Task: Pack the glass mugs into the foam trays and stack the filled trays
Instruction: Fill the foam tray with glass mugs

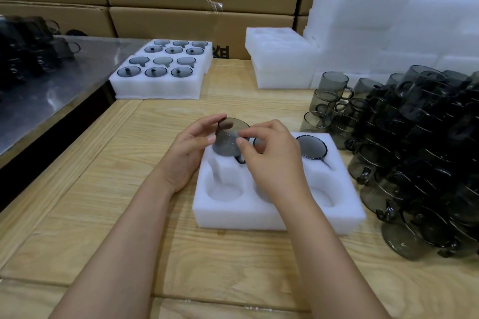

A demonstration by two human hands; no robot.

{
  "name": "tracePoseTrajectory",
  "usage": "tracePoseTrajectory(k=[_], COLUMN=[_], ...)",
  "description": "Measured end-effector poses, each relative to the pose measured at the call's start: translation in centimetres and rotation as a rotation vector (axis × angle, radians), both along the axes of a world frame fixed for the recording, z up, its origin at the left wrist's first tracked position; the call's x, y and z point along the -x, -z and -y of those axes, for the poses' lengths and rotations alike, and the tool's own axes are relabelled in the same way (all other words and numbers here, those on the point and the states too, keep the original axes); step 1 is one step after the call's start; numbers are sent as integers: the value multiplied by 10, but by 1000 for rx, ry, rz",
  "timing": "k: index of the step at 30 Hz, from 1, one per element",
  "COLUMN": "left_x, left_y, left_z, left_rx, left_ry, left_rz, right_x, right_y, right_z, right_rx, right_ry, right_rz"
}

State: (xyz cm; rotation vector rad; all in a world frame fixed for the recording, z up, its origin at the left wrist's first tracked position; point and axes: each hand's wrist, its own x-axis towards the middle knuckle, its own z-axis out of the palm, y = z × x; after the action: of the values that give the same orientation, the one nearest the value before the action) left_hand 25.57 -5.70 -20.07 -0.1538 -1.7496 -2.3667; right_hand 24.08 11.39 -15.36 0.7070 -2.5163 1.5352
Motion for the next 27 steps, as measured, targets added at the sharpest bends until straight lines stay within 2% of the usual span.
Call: tracePoseTrajectory(k=[3, 9, 12, 23, 27], left_x=[1, 4, 3, 0, 0], left_y=[0, 1, 4, 0, 0], left_z=[-4, -13, -10, -14, -14], left_rx=[-8, 132, 159, 178, 112], left_ry=[-34, -212, -205, -181, -177], left_rz=[-15, -33, 23, 12, 93], right_x=[2, 0, -2, -10, -15], right_y=[1, 3, 7, 2, 1], right_z=[0, 4, 8, 6, -10], right_rx=[-45, -186, -380, -653, -599], right_ry=[10, 5, -36, 12, -93], right_rz=[-34, -165, -199, -340, -295])
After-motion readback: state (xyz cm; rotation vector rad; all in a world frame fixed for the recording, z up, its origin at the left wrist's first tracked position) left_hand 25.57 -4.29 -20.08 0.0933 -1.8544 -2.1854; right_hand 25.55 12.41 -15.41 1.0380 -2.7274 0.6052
